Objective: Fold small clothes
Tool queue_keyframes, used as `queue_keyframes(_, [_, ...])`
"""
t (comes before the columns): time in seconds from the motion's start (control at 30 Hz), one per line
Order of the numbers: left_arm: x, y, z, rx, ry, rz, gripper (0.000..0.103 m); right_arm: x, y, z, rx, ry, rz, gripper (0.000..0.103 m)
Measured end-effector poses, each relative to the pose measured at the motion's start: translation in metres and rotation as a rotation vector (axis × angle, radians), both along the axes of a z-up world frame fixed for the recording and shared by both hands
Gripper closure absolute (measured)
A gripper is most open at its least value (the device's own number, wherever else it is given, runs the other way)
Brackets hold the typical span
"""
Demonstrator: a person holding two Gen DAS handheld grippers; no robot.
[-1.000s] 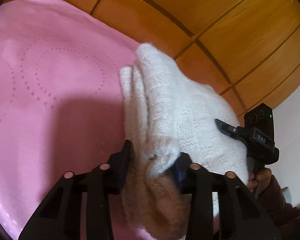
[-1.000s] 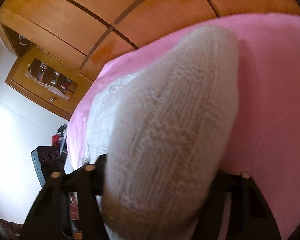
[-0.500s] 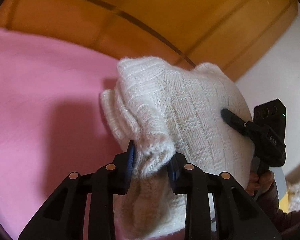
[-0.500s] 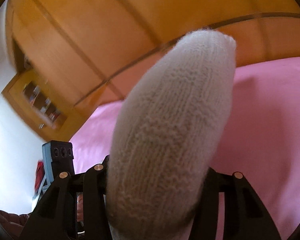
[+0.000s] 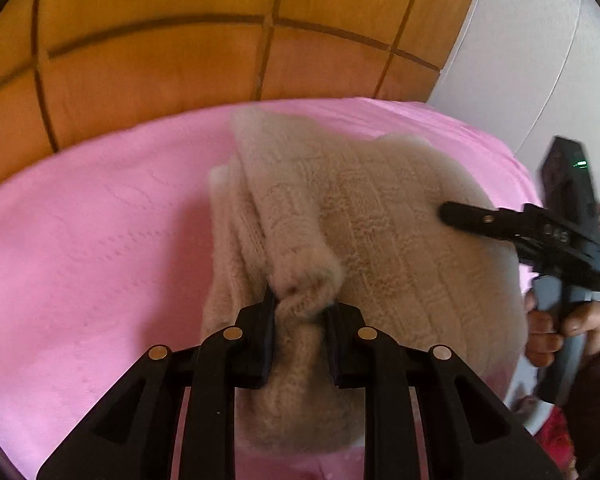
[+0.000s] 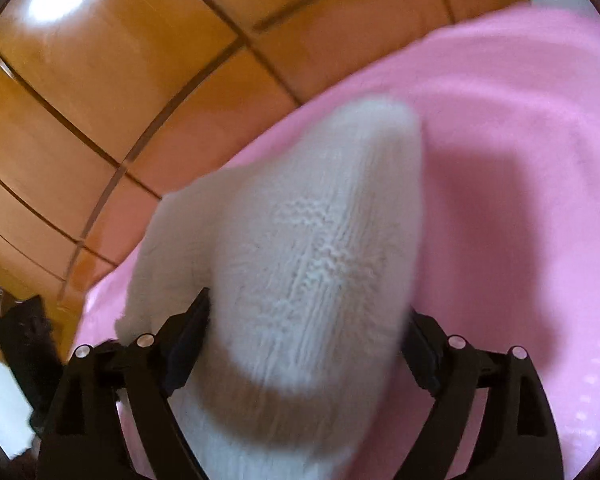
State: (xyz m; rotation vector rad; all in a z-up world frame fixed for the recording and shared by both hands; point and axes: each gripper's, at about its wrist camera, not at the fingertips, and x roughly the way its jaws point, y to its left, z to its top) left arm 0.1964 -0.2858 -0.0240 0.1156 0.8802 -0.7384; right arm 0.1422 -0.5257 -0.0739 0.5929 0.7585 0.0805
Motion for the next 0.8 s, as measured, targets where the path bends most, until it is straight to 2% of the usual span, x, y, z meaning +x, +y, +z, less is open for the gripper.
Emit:
queue_keyframes(0.13, [-0.006, 0.000, -0.002, 0.032, -0.034, 0.046, 0.083, -0.032, 0.022, 0.040, -0.192, -0.066, -0.048, 0.047])
queue_keyframes(0.2, [-0.012, 0.008, -0.005, 0.033, -0.026, 0.076, 0.082, -0.047, 0.040, 0.055, -0.242, -0.108, -0.021, 0.063])
queue_keyframes(0.23, [-0.012, 0.008, -0.007, 0.043, -0.023, 0.090, 0.082, -0.051, 0.049, 0.057, -0.258, -0.111, -0.007, 0.066])
queue_keyframes(0.33, [0.003, 0.006, -0.012, 0.066, -0.040, 0.111, 0.082, -0.049, 0.082, 0.041, -0.294, -0.064, 0.062, 0.065])
queue_keyframes(0.37, [0.004, 0.011, -0.016, 0.066, -0.037, 0.117, 0.082, -0.045, 0.096, 0.030, -0.373, -0.028, 0.069, 0.065])
queue_keyframes(0.4, [0.004, 0.012, -0.018, 0.063, -0.033, 0.122, 0.081, -0.042, 0.102, 0.023, -0.406, -0.015, 0.058, 0.064])
queue_keyframes(0.47, [0.001, 0.014, -0.015, 0.069, -0.051, 0.158, 0.080, -0.041, 0.103, 0.017, -0.387, -0.025, 0.015, 0.061])
queue_keyframes(0.53, [-0.005, 0.018, -0.008, 0.079, -0.058, 0.190, 0.070, -0.039, 0.108, 0.023, -0.373, -0.036, -0.007, 0.049])
queue_keyframes(0.57, [-0.006, 0.020, -0.006, 0.079, -0.057, 0.208, 0.056, -0.040, 0.111, 0.025, -0.372, -0.038, -0.009, 0.045])
queue_keyframes(0.6, [-0.007, 0.027, -0.002, 0.057, -0.047, 0.237, 0.053, -0.040, 0.110, 0.028, -0.379, -0.042, -0.006, 0.040])
queue_keyframes(0.67, [-0.012, 0.037, 0.004, 0.027, -0.042, 0.258, 0.053, -0.042, 0.117, 0.029, -0.403, -0.049, 0.001, 0.035])
queue_keyframes(0.77, [-0.021, 0.046, 0.012, 0.022, -0.072, 0.275, 0.052, -0.049, 0.122, 0.033, -0.417, -0.057, 0.003, 0.031])
queue_keyframes(0.8, [-0.025, 0.049, 0.016, 0.016, -0.084, 0.280, 0.047, -0.054, 0.125, 0.035, -0.416, -0.064, 0.004, 0.028])
